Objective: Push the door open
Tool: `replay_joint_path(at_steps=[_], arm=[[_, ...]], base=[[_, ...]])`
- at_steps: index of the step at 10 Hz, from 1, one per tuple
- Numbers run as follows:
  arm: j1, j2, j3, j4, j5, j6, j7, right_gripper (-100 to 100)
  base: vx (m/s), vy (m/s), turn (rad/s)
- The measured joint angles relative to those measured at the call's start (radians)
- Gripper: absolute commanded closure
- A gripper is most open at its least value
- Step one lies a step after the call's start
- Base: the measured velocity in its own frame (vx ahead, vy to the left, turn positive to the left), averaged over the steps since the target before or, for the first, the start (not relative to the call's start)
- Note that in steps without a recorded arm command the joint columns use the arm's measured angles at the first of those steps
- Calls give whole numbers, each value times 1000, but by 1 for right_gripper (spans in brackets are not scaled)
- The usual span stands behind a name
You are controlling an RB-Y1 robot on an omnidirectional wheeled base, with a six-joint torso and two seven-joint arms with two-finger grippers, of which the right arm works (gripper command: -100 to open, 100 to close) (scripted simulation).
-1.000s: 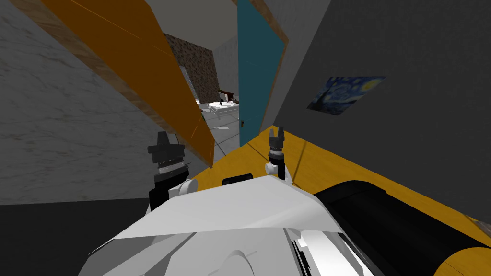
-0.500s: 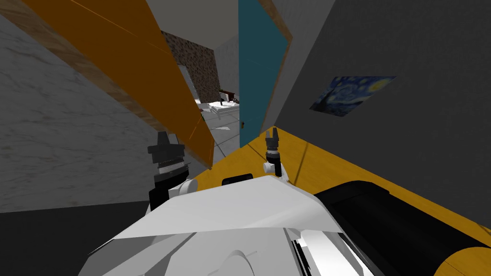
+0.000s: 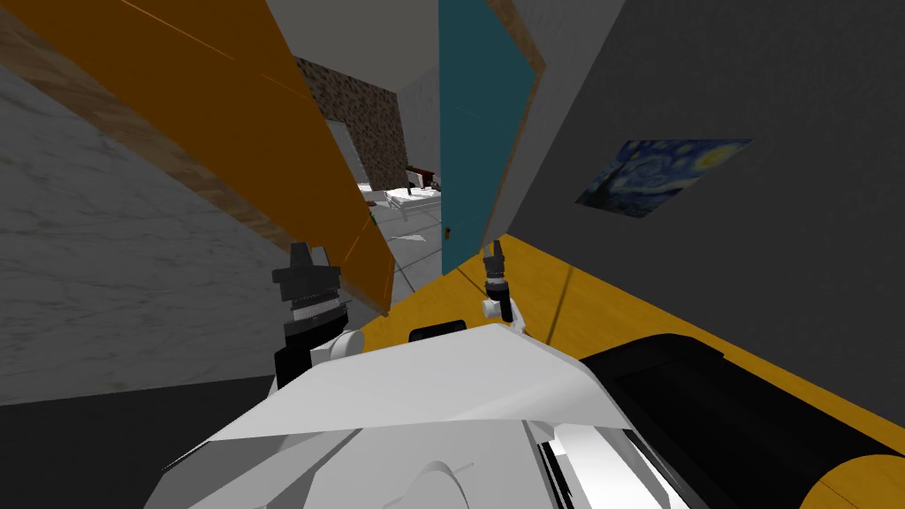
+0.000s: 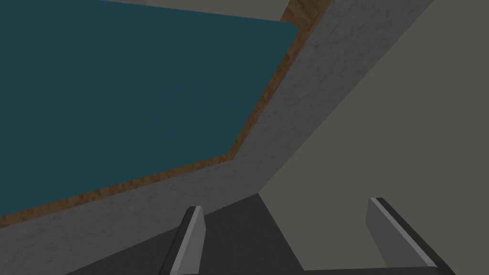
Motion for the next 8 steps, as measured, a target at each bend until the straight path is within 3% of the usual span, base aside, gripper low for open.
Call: replay_joint_path(at_steps=[8], arm=[[-95, -12, 16, 227, 46, -30, -49, -100]], base=[[86, -51, 34]])
